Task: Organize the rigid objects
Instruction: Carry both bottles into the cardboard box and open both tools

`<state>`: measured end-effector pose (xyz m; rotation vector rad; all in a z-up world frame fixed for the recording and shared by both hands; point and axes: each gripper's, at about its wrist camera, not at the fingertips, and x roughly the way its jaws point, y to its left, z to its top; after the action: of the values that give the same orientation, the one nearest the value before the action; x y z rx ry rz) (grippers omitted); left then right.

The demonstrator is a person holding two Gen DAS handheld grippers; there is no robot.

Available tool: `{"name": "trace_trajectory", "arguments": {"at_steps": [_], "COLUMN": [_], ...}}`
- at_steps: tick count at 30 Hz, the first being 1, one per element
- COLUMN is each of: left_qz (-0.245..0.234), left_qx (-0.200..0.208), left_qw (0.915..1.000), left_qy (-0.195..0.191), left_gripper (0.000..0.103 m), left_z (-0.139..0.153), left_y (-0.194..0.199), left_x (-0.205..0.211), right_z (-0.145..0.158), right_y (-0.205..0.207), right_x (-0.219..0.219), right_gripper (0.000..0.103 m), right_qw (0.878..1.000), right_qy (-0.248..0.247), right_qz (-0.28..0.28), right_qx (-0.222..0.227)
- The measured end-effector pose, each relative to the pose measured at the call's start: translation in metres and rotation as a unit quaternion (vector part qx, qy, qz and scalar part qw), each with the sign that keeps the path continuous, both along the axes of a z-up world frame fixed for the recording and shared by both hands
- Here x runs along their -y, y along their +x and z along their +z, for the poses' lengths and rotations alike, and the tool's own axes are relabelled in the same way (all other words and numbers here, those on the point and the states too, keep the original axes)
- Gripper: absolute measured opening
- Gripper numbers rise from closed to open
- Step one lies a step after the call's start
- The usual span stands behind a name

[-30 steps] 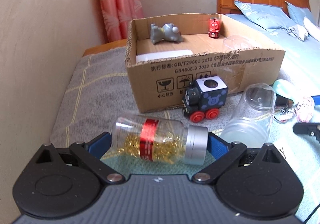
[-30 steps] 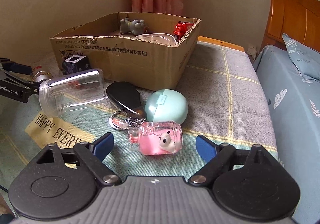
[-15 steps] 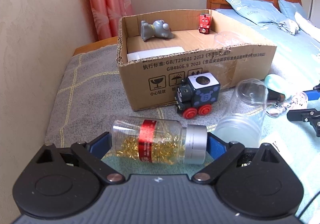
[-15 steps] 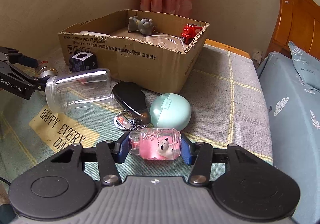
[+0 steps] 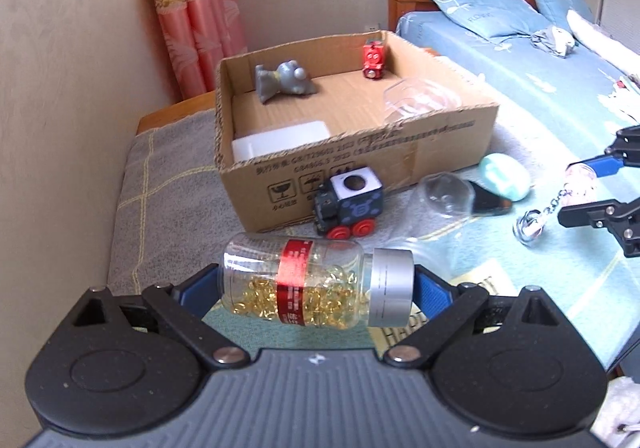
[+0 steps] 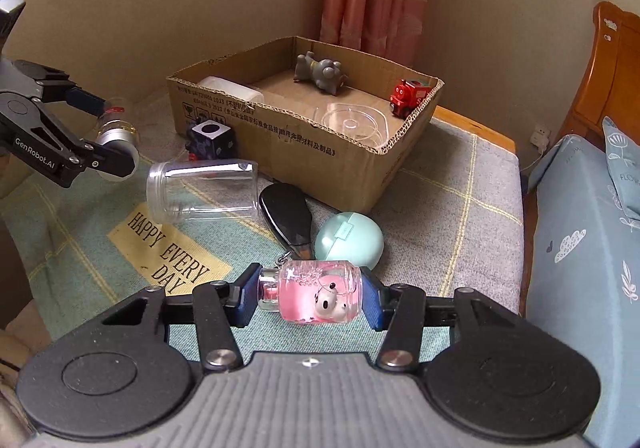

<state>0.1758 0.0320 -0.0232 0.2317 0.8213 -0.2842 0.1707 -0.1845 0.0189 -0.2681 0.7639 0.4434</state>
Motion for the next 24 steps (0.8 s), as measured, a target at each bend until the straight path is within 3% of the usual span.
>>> {"name": "trace_trajectory", "arguments": {"at_steps": [11, 24], "left_qz": [-0.005, 0.008], "left_qx": [0.030, 0.057], "left_qw": [0.9995, 0.9983], "left_qy": [-0.010, 0.004], "left_gripper": [0.097, 0.097], "left_z": [0.044, 0.067], "left_y": [0.024, 0.122], "left_x": [0.015, 0.041], "right_z": [0.045, 0.093], "right_y": [0.006, 0.059], "right_x": [0.002, -0.005], "right_gripper": [0.056, 0.056], "right_qw": [0.999, 0.996], "right_qy": [0.005, 0.014], "right_qz": [0.033, 0.025], "right_qx": [0.038, 0.090]}}
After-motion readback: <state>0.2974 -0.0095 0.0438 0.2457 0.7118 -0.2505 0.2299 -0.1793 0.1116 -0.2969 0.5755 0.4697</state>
